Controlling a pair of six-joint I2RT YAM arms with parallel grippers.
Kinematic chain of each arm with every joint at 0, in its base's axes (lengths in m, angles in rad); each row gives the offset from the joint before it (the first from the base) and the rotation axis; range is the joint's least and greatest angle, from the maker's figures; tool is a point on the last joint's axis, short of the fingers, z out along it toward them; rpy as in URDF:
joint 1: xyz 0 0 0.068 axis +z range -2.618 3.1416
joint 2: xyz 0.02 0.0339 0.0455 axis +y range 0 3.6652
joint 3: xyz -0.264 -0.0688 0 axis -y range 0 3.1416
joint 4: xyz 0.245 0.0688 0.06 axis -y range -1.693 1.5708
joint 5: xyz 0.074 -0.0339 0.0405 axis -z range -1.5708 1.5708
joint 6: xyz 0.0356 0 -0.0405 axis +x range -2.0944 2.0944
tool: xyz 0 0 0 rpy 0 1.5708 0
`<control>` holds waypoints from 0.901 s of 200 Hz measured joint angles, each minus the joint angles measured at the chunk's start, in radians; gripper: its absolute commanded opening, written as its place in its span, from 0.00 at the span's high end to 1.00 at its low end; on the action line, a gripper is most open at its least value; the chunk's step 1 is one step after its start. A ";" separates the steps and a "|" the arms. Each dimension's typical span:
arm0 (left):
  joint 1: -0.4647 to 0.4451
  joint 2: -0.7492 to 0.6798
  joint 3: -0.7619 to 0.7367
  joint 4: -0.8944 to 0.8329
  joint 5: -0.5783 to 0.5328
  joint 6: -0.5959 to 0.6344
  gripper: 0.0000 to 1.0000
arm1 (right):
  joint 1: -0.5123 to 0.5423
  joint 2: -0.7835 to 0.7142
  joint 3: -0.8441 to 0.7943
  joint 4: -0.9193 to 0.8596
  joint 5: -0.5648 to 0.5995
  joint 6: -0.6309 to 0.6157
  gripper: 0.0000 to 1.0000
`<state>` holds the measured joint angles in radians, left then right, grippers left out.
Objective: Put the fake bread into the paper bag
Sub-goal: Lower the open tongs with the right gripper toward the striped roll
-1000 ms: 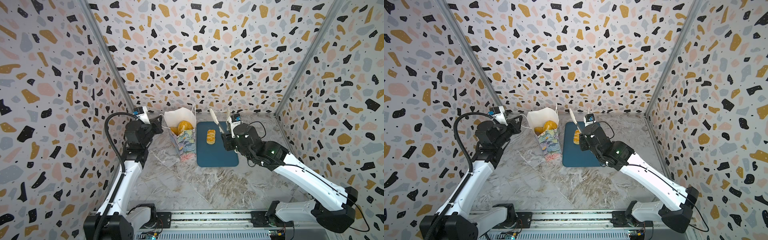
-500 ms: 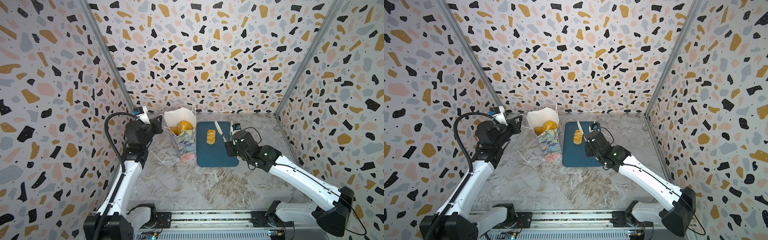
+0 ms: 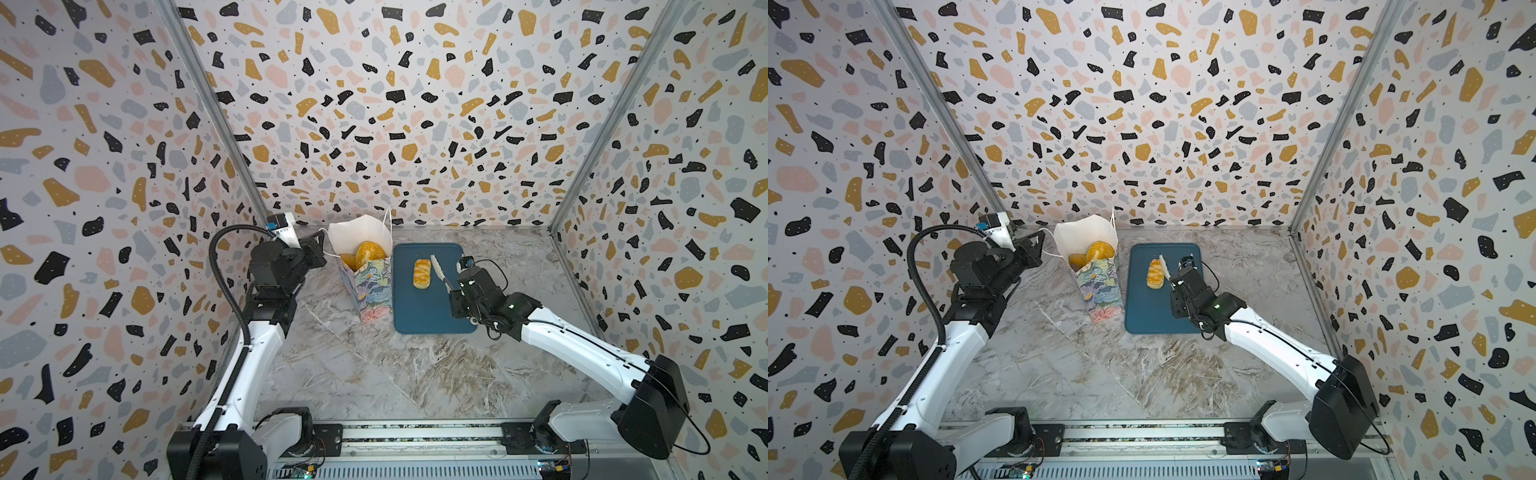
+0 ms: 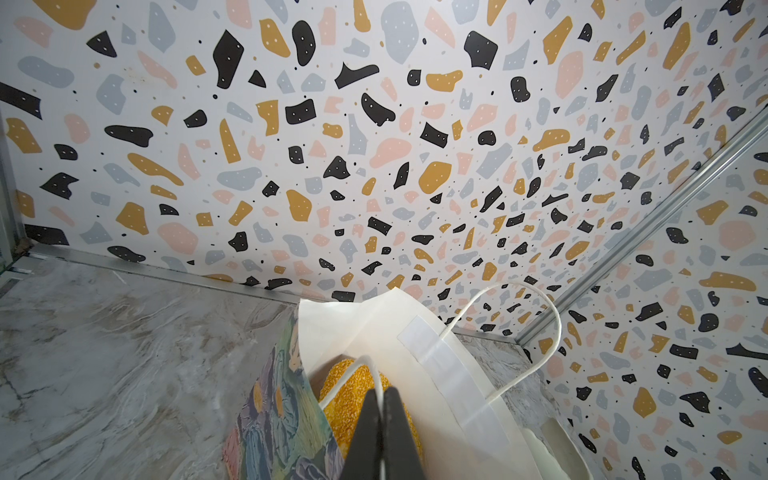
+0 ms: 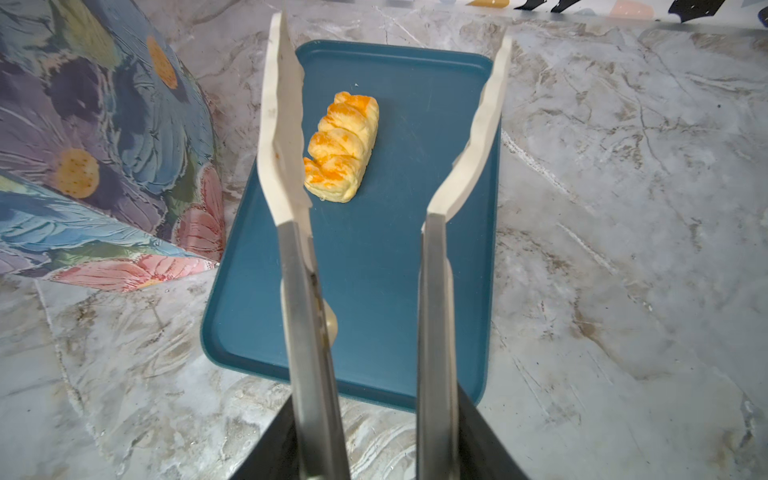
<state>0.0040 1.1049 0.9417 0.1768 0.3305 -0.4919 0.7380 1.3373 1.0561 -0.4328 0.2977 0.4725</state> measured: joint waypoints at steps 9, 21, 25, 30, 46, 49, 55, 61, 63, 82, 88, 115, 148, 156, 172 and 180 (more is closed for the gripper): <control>0.000 0.000 0.000 0.000 0.000 0.000 1.00 | -0.005 0.008 -0.002 0.006 -0.005 -0.002 0.51; 0.000 0.000 0.000 0.000 0.000 0.000 1.00 | -0.013 0.020 -0.003 0.013 -0.018 -0.002 0.50; 0.000 0.000 0.000 0.000 0.000 0.000 1.00 | -0.015 0.023 -0.003 0.015 -0.021 -0.002 0.50; 0.000 0.000 0.000 0.000 0.000 0.000 1.00 | -0.019 0.028 -0.003 0.018 -0.026 -0.001 0.50; 0.000 0.000 0.000 0.000 0.001 -0.001 1.00 | -0.033 0.053 -0.002 0.016 -0.042 0.003 0.49; 0.000 0.000 0.000 0.000 0.001 -0.002 1.00 | -0.035 0.060 0.000 0.015 -0.043 0.003 0.49; 0.000 0.000 0.000 0.001 0.001 -0.003 1.00 | -0.037 0.076 0.006 0.010 -0.047 0.004 0.49; 0.000 0.000 0.000 0.002 0.001 -0.003 1.00 | -0.039 0.094 0.014 0.003 -0.049 0.006 0.48; 0.000 0.000 0.000 0.002 0.001 -0.003 1.00 | -0.039 0.100 0.017 0.003 -0.050 0.006 0.48; 0.000 -0.002 0.000 0.002 0.001 -0.004 1.00 | -0.044 0.159 0.043 -0.016 -0.061 0.014 0.48; 0.000 -0.002 0.000 0.003 0.001 -0.006 1.00 | -0.044 0.173 0.048 -0.021 -0.066 0.017 0.48; 0.000 -0.002 0.000 0.003 0.006 -0.018 1.00 | -0.044 0.219 0.061 -0.041 -0.098 0.024 0.48; 0.000 -0.002 0.000 0.004 0.008 -0.021 1.00 | -0.034 0.284 0.126 -0.072 -0.114 0.028 0.47; 0.000 -0.001 0.000 0.004 0.009 -0.022 1.00 | -0.030 0.300 0.148 -0.080 -0.111 0.029 0.46; 0.000 -0.001 0.000 0.004 0.010 -0.023 1.00 | -0.017 0.335 0.195 -0.093 -0.100 0.033 0.46; 0.000 0.000 0.000 0.004 0.010 -0.024 1.00 | -0.010 0.352 0.214 -0.098 -0.096 0.035 0.45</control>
<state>0.0040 1.1046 0.9417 0.1806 0.3401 -0.5163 0.7284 1.6890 1.2701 -0.5308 0.2020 0.5079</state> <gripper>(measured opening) 0.046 0.544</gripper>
